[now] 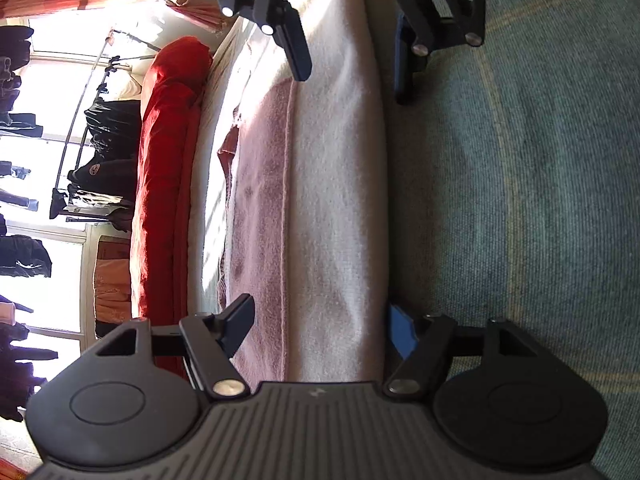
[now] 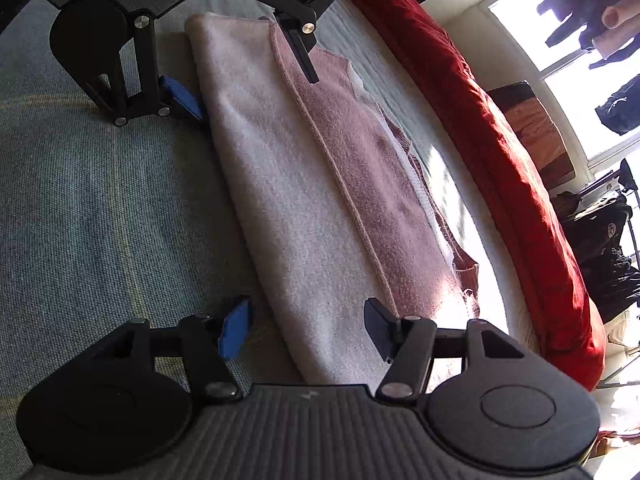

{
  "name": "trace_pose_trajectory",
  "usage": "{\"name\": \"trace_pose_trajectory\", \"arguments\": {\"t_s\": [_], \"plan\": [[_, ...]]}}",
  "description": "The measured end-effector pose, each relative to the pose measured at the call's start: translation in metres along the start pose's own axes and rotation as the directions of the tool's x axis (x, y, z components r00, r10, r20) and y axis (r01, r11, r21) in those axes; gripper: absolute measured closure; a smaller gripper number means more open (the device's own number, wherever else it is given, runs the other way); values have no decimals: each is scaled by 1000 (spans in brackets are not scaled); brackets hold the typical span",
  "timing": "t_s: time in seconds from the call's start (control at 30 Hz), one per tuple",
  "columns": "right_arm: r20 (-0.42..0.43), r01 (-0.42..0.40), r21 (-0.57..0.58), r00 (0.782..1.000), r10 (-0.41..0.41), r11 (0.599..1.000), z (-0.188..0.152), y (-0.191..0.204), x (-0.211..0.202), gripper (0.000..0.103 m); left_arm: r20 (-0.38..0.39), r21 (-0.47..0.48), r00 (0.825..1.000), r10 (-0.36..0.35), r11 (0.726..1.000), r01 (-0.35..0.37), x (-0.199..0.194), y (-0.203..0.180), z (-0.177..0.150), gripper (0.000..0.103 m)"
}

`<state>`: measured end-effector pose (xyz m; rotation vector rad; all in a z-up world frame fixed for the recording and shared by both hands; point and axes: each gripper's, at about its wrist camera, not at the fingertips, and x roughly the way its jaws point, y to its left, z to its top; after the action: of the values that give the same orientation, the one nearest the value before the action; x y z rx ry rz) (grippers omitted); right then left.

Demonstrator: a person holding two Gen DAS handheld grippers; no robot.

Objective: Fold clothes

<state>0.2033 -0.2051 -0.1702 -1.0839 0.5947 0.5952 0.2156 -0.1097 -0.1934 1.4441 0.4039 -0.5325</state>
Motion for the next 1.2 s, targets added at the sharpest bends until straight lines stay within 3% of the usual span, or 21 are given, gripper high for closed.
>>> {"name": "trace_pose_trajectory", "arguments": {"t_s": [0.4, 0.53, 0.8, 0.9, 0.97, 1.03, 1.07, 1.1, 1.2], "plan": [[-165, 140, -21, 976, -142, 990, -79, -49, 26, 35, -119, 26, 992, 33, 999, -30, 20, 10, -47, 31], [-154, 184, -38, 970, -187, 982, -74, -49, 41, 35, -113, 38, 992, 62, 998, -59, 31, 10, -38, 31], [-119, 182, -13, 976, -183, 983, -55, -63, 63, 35, -86, 18, 994, 60, 998, -59, 51, 21, -25, 31], [-122, 181, -7, 976, -181, 983, -62, -64, 61, 35, -80, 22, 996, 39, 999, -38, 50, 21, -30, 43], [-123, 178, -6, 976, -177, 984, -66, -63, 58, 37, -82, 28, 997, 15, 1000, -12, 49, 18, -33, 67], [-121, 168, -8, 978, -168, 986, -70, -60, 55, 49, -83, 38, 997, -2, 999, 6, 48, 12, -35, 83], [-118, 159, -23, 980, -161, 987, -70, -56, 54, 61, -84, 44, 996, -5, 999, 9, 49, 9, -35, 89], [-116, 154, -46, 981, -158, 987, -70, -52, 54, 71, -86, 42, 996, -6, 999, 10, 50, 8, -35, 90], [-116, 144, -79, 981, -152, 986, -68, -48, 55, 84, -92, 14, 996, -17, 1000, 19, 52, 15, -33, 93]]}}
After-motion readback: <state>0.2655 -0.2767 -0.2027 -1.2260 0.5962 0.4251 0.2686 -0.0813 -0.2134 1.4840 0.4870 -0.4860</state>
